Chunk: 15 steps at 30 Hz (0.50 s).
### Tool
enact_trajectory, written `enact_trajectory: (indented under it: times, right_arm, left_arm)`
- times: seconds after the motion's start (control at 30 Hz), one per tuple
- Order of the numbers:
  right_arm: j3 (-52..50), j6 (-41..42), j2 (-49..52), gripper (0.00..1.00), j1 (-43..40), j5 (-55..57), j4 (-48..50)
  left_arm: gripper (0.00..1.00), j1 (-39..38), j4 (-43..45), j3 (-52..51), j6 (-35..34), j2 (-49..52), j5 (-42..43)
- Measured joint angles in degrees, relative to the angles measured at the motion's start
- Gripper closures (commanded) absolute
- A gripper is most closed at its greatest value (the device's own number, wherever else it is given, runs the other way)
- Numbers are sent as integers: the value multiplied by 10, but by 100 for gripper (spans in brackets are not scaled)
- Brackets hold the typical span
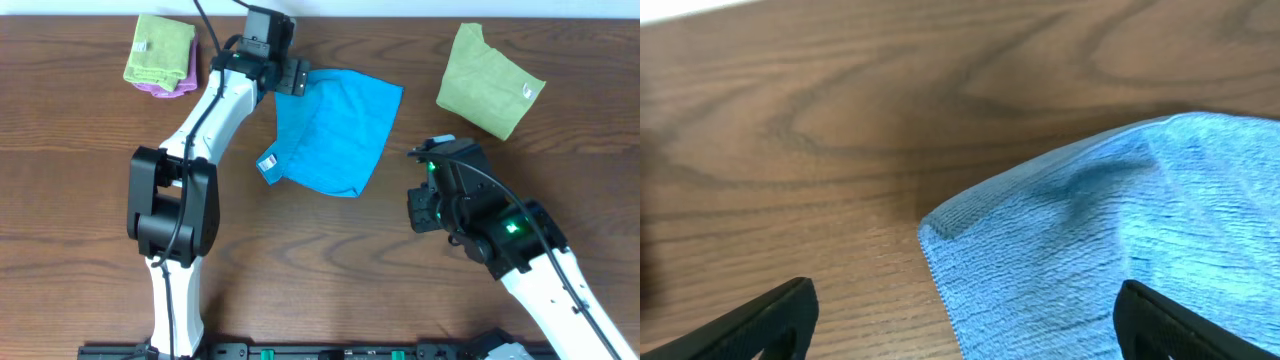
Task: Fold the cloth
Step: 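Grasp the blue cloth's top-left corner with the left gripper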
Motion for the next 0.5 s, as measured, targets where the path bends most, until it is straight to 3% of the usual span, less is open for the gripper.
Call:
enact_trajectory:
  times: [0.03, 0.07, 0.13, 0.5]
  right_arm:
    - [0, -1, 0, 99, 0, 0, 2]
    - [0, -2, -3, 99, 0, 0, 2]
    - [0, -4, -9, 99, 0, 0, 2]
    - [0, -4, -21, 99, 0, -2, -3]
  left_arm:
    - [35, 3, 0, 0, -5, 3, 4]
    - [64, 6, 0, 0, -10, 6, 10]
    - [94, 8, -1, 0, -8, 7, 15]
    - [94, -7, -14, 0, -10, 23, 36]
